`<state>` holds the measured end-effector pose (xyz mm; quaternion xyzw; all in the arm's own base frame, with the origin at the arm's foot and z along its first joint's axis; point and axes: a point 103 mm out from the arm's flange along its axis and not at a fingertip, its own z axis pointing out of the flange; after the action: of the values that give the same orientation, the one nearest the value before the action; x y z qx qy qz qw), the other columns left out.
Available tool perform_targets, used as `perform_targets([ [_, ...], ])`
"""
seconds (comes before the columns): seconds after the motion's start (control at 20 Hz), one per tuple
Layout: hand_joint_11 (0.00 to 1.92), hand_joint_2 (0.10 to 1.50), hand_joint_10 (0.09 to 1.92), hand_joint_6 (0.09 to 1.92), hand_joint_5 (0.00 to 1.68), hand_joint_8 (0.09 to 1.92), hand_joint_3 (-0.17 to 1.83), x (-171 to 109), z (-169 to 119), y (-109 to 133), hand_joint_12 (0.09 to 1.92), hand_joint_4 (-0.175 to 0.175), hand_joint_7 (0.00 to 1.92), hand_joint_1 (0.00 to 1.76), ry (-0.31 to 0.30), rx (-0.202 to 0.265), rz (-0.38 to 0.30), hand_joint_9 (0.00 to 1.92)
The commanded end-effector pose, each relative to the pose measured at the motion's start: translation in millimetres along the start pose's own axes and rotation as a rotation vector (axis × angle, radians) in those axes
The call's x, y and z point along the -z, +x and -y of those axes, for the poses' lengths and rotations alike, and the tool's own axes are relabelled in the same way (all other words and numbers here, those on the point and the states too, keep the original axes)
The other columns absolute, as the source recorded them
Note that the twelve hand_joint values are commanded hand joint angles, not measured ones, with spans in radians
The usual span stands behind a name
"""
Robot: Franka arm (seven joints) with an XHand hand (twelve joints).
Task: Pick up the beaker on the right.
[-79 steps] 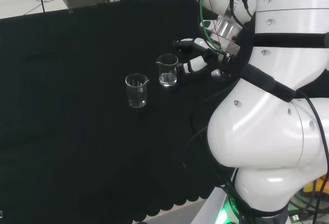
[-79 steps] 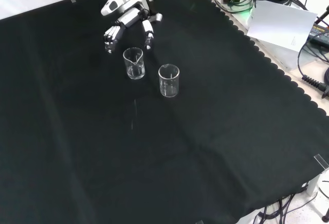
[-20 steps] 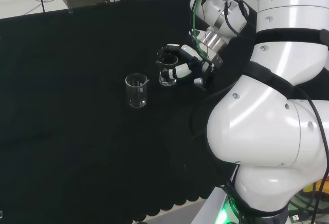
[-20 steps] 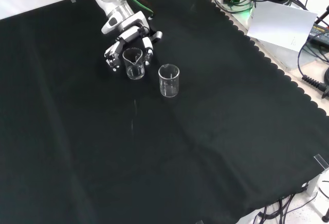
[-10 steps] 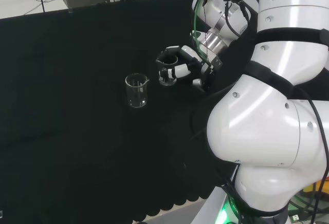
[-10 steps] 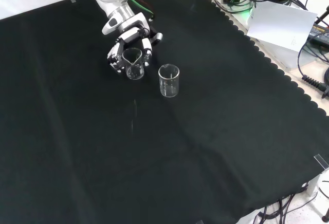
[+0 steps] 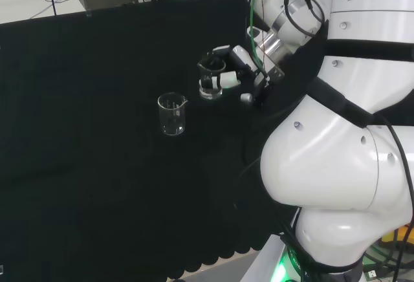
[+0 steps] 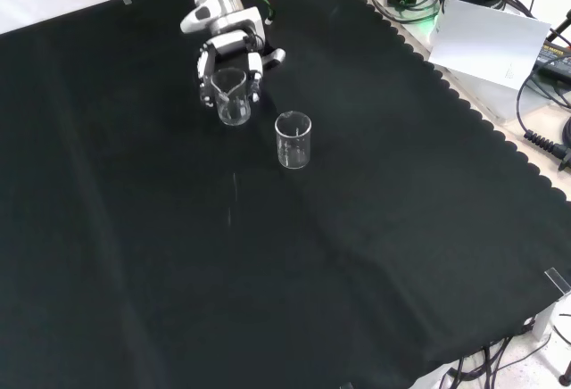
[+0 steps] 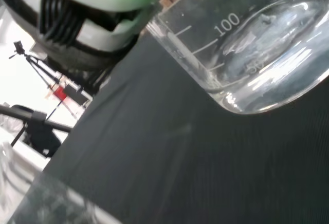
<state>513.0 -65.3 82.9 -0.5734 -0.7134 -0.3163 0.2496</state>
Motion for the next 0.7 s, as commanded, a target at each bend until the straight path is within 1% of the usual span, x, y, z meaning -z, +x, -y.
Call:
perform_targets([
  [0.05, 1.54, 0.77, 0.09, 0.42, 1.36, 0.12, 0.40, 48.1, 0.4, 23.9, 0.60, 0.175, 1.65, 1.13, -0.044, 0.048, 0.206, 1.67],
  [0.15, 1.54, 0.77, 0.09, 0.42, 1.36, 0.12, 0.40, 58.3, 2.9, 29.5, 0.60, 0.175, 1.67, 1.13, -0.012, 0.054, 0.255, 1.70],
  [0.25, 1.56, 0.75, 0.09, 0.43, 1.36, 0.11, 0.43, 65.2, 5.5, 35.9, 0.59, 0.175, 1.68, 1.14, 0.024, 0.056, 0.281, 1.72],
  [0.3, 1.56, 0.75, 0.09, 0.43, 1.36, 0.10, 0.44, 68.8, 7.7, 38.9, 0.59, 0.175, 1.69, 1.14, 0.032, 0.058, 0.295, 1.72],
  [0.5, 1.56, 0.73, 0.09, 0.46, 1.35, 0.09, 0.48, 78.0, 19.5, 51.0, 0.57, 0.162, 1.70, 1.14, 0.082, 0.049, 0.333, 1.73],
  [0.55, 1.56, 0.72, 0.09, 0.48, 1.34, 0.09, 0.50, 79.3, 22.5, 54.0, 0.57, 0.153, 1.71, 1.14, 0.095, 0.045, 0.342, 1.74],
  [0.7, 1.55, 0.71, 0.09, 0.53, 1.32, 0.09, 0.54, 81.2, 30.2, 66.5, 0.57, 0.149, 1.72, 1.14, 0.129, 0.049, 0.363, 1.74],
])
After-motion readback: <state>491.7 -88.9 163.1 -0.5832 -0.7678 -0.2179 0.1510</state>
